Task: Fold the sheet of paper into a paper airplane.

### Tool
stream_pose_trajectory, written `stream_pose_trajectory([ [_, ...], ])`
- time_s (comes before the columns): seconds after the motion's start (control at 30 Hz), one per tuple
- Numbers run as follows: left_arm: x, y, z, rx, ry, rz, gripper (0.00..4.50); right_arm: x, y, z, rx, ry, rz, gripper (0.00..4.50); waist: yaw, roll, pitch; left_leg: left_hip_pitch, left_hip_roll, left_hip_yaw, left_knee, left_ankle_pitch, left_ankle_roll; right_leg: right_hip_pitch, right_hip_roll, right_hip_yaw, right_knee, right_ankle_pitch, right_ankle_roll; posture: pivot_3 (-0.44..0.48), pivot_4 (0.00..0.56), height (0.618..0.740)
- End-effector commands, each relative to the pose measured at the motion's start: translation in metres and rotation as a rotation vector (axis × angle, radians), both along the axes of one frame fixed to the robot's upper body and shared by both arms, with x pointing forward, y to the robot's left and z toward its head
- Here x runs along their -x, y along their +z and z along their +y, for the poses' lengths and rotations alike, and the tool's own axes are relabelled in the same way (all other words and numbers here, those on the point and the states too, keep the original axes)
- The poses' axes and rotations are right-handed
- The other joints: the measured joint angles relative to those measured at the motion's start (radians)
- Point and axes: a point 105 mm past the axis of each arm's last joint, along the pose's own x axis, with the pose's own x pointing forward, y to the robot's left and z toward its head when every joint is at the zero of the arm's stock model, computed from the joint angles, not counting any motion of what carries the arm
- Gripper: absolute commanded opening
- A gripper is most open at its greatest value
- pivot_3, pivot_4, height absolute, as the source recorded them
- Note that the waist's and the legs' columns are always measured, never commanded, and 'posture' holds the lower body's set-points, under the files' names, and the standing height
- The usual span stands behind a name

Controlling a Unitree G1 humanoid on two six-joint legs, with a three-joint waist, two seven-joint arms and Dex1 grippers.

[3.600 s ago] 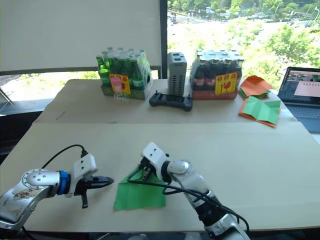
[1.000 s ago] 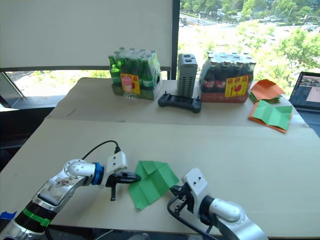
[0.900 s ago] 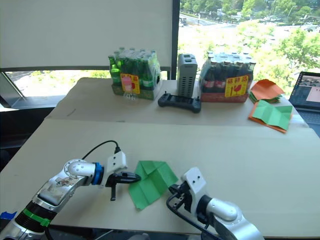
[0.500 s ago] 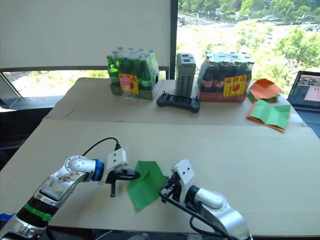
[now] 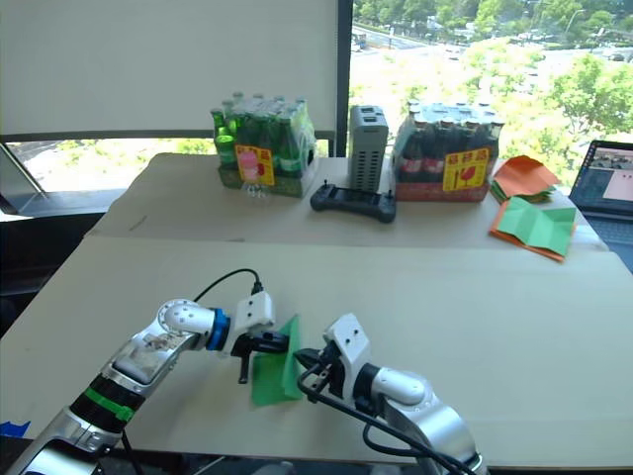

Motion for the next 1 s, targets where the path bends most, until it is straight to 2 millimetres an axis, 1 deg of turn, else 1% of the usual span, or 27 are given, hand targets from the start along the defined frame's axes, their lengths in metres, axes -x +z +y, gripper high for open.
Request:
stream_pose_trajectory([
  [0.03,-0.004,0.003,-0.003,0.017,-0.007,-0.015,0.04,0.0,0.012,0.006,-0.021,0.023,-0.051,0.0,0.0,0.0,0.0,0.0,0.0,0.0,0.0,0.0,0.0,0.0,0.0,0.0,0.0,0.0,0.0,0.0,0.15,0.675],
  [0.1,-0.005,0.003,-0.001,0.016,-0.002,-0.015,0.04,-0.001,0.013,0.007,-0.02,0.024,-0.054,0.0,0.0,0.0,0.0,0.0,0.0,0.0,0.0,0.0,0.0,0.0,0.0,0.0,0.0,0.0,0.0,0.0,0.15,0.675],
  [0.27,-0.003,0.004,0.019,-0.002,0.044,-0.012,0.04,-0.006,0.01,0.011,0.002,0.038,-0.066,0.0,-0.007,0.0,0.0,0.0,0.0,0.0,0.0,0.0,0.0,0.0,0.0,0.0,0.001,0.0,0.0,0.0,0.15,0.675],
  [0.4,-0.001,0.005,0.03,-0.011,0.076,-0.013,0.04,-0.012,0.009,0.016,0.01,0.045,-0.072,0.0,-0.013,0.0,0.0,0.0,0.0,0.0,0.0,0.001,-0.001,-0.001,0.0,0.0,0.002,0.0,0.0,0.0,0.15,0.675],
  [0.5,-0.001,0.011,0.041,-0.016,0.113,-0.033,0.04,-0.019,0.007,0.017,0.031,0.039,-0.072,0.0,-0.017,0.0,0.0,0.0,0.0,0.0,0.0,0.001,-0.001,-0.001,0.001,0.0,0.002,0.0,0.0,0.0,0.15,0.675],
  [0.6,0.0,0.018,0.045,-0.011,0.13,-0.045,0.04,-0.021,0.004,0.018,0.042,0.045,-0.071,0.0,-0.019,0.0,0.0,-0.001,0.0,0.0,0.0,0.001,-0.001,-0.003,0.0,0.0,0.003,0.0,0.0,0.0,0.15,0.675],
  [0.67,-0.002,0.024,0.053,-0.017,0.159,-0.067,0.04,-0.022,0.003,0.019,0.049,0.051,-0.07,0.0,-0.022,0.0,0.0,-0.002,0.0,0.0,0.0,0.001,-0.001,-0.004,0.0,0.0,0.003,0.0,0.0,0.0,0.15,0.675],
  [0.77,-0.007,0.04,0.064,0.001,0.211,-0.097,0.04,-0.022,0.002,0.02,0.058,0.058,-0.069,0.0,-0.024,0.0,0.0,-0.002,0.0,0.0,0.0,0.001,-0.002,-0.005,0.0,0.0,0.004,0.0,0.0,0.0,0.15,0.675],
  [0.87,-0.01,0.05,0.067,0.022,0.228,-0.117,0.04,-0.022,0.001,0.02,0.064,0.061,-0.07,0.0,-0.025,0.0,0.0,-0.003,0.0,0.0,0.0,0.001,-0.002,-0.006,0.001,0.001,0.005,0.0,0.0,0.0,0.15,0.675],
  [0.97,-0.01,0.059,0.063,0.066,0.22,-0.115,0.04,-0.022,-0.001,0.019,0.083,0.069,-0.071,0.0,-0.025,0.0,0.0,-0.002,0.0,0.0,0.0,0.001,-0.002,-0.006,0.0,0.001,0.005,0.0,0.0,0.0,0.15,0.675],
  [1.0,-0.008,0.059,0.061,0.077,0.208,-0.103,0.04,-0.022,-0.001,0.019,0.083,0.069,-0.071,0.0,-0.025,0.0,0.0,-0.003,0.0,0.0,0.0,0.001,-0.002,-0.006,0.0,0.001,0.005,0.0,0.0,0.0,0.15,0.675],
])
